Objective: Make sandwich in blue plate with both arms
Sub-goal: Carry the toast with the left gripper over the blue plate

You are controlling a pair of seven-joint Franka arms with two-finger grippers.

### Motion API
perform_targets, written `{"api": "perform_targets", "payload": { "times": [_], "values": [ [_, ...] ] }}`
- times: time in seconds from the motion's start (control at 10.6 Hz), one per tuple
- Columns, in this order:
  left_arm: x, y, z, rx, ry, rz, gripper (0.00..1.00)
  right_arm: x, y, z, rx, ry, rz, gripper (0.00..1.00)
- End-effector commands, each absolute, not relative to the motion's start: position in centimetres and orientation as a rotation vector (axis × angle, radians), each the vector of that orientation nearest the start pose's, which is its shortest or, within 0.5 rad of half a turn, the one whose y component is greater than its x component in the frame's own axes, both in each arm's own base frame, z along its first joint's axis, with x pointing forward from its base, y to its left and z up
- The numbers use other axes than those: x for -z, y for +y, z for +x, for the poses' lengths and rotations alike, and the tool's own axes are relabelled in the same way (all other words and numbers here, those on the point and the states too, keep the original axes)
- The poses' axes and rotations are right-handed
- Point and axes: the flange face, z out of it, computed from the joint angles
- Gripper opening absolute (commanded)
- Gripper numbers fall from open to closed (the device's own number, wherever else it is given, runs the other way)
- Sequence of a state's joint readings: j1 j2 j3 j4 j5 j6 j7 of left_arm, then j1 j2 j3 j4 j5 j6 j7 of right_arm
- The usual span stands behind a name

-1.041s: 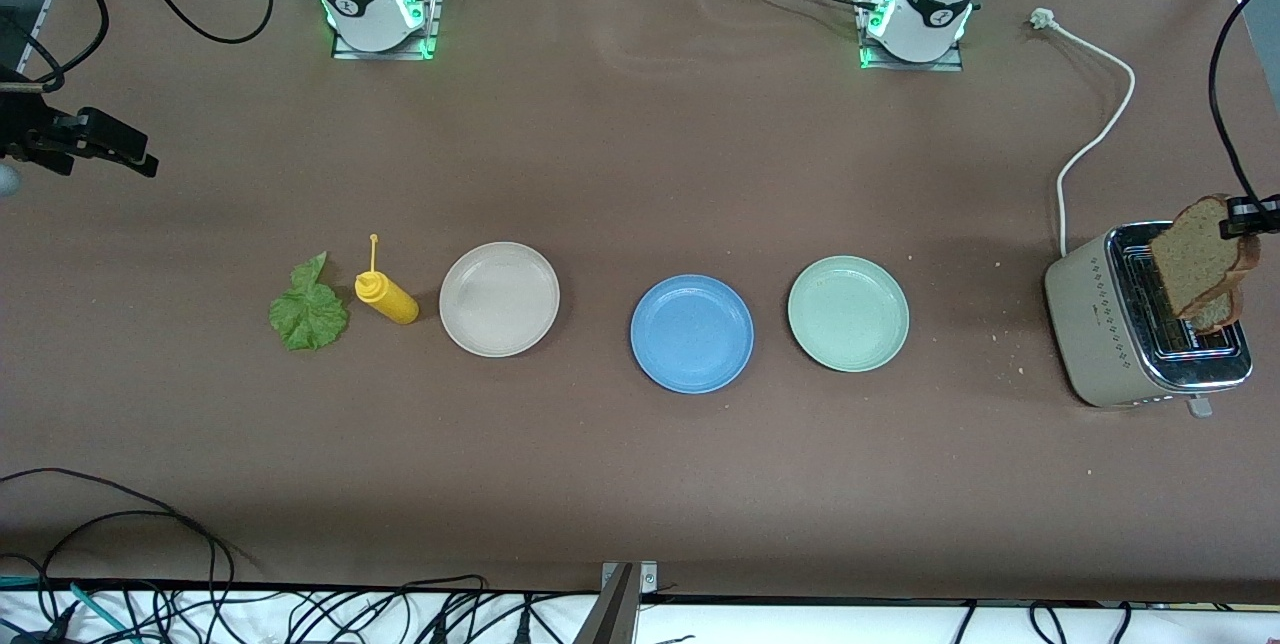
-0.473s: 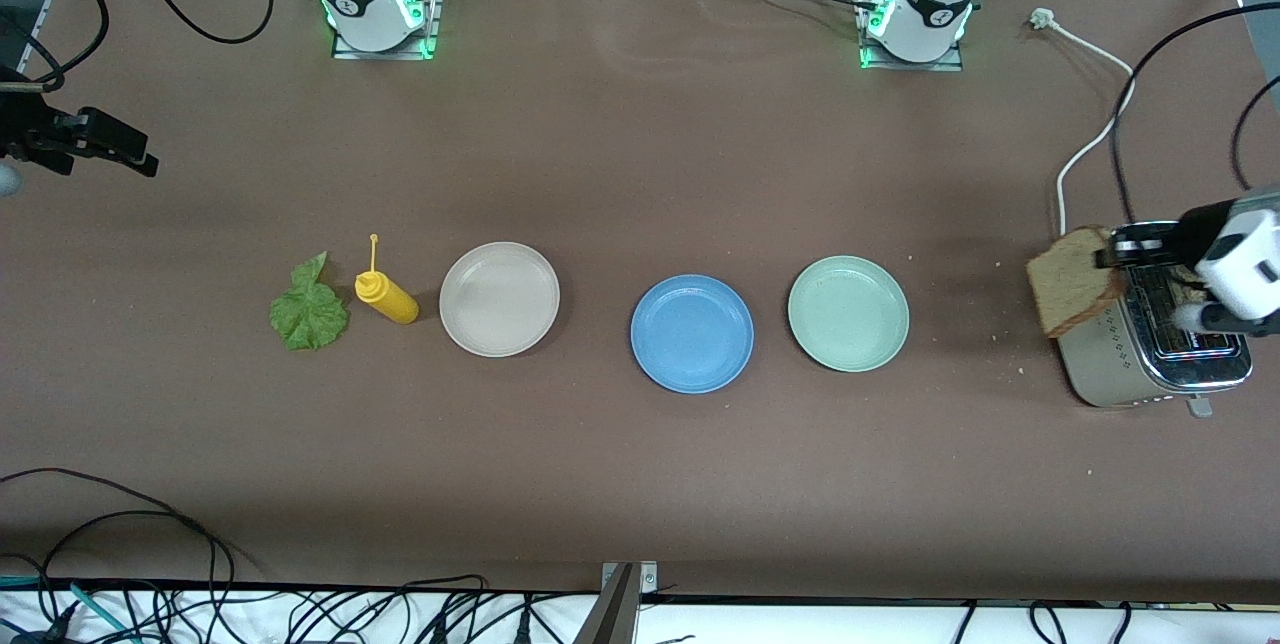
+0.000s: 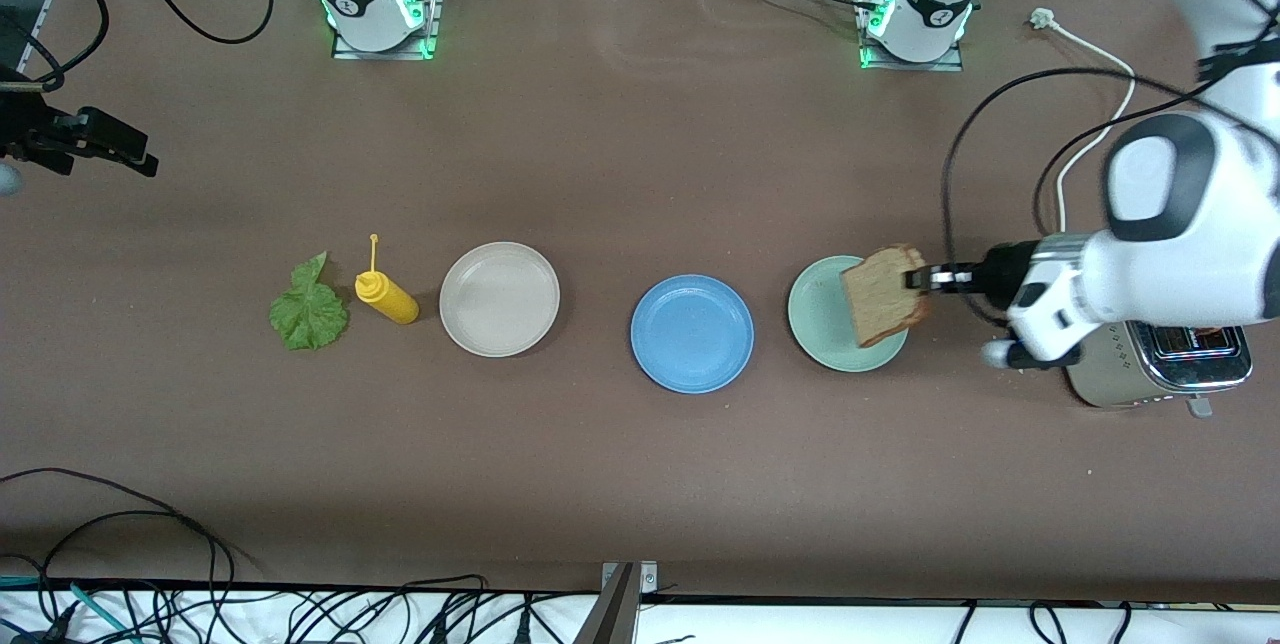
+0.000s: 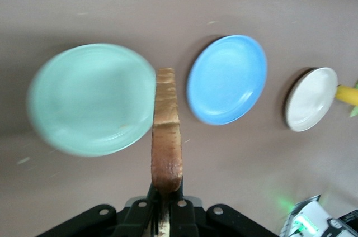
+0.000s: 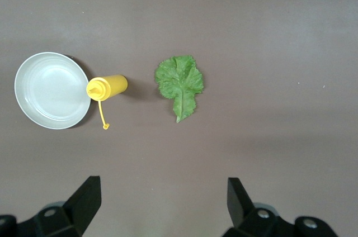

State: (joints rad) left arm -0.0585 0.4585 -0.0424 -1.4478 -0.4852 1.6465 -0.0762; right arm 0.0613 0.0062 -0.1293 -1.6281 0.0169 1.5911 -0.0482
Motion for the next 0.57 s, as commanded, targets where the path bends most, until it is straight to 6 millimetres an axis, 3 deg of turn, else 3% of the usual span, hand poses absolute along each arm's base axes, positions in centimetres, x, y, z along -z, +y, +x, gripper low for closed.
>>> {"api": "perform_targets", "payload": {
  "times": [0.0, 0.28, 0.47],
  "values": [
    [-36.6, -18.6, 67.1, -0.570, -0.263, -3.695, 0.00, -60.2, -3.6, 55.4, -0.069, 0.030, -3.114, 1.00],
    [-33.0, -23.4, 68.2, -0.355, -0.275, -3.718, 0.00, -60.2, -3.5, 55.4, -0.067, 0.027, -3.115, 1.00],
    [-30.8, -26.8, 67.2, -0.467, -0.313, -3.761, 0.00, -60.2, -3.5, 55.4, -0.069, 0.027, -3.114, 1.00]
  ]
}}
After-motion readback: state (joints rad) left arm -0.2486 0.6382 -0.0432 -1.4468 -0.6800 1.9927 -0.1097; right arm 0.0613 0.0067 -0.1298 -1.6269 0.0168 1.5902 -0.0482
